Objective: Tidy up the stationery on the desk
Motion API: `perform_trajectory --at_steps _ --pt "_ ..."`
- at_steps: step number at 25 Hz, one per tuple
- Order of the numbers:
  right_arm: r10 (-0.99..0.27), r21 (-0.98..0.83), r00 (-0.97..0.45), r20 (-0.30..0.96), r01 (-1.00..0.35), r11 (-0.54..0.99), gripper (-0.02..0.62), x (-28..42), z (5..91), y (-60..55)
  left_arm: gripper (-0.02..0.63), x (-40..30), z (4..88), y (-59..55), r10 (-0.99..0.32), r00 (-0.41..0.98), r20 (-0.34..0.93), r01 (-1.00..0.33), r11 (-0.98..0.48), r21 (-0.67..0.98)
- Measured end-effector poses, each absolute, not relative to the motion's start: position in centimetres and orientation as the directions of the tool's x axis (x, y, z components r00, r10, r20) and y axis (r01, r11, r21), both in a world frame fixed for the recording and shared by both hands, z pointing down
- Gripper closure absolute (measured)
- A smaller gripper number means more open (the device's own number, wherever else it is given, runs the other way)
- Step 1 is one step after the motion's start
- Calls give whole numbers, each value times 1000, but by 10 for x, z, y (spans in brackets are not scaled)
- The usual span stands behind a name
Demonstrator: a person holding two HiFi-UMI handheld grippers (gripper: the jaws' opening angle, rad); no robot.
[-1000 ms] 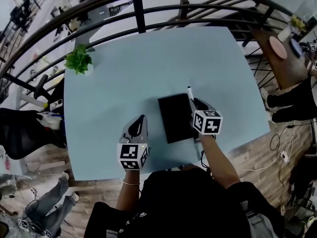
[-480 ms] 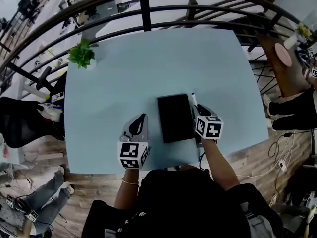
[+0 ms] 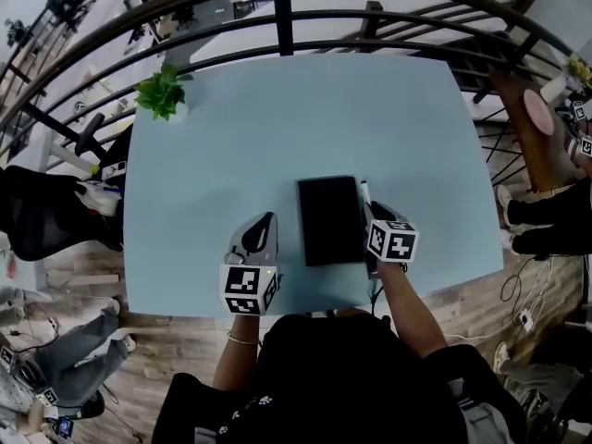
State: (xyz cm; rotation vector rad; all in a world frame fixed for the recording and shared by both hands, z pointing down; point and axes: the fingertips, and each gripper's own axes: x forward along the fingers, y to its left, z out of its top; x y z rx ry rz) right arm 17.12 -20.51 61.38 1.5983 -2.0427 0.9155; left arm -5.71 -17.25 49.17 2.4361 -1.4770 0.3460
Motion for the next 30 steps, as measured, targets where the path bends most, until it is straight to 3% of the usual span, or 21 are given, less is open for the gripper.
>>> perform_trajectory --at_steps 30 --pt "-653 -321 -342 676 -934 157 517 163 626 -193 612 -72 488 -152 -862 404 306 -915 -380 136"
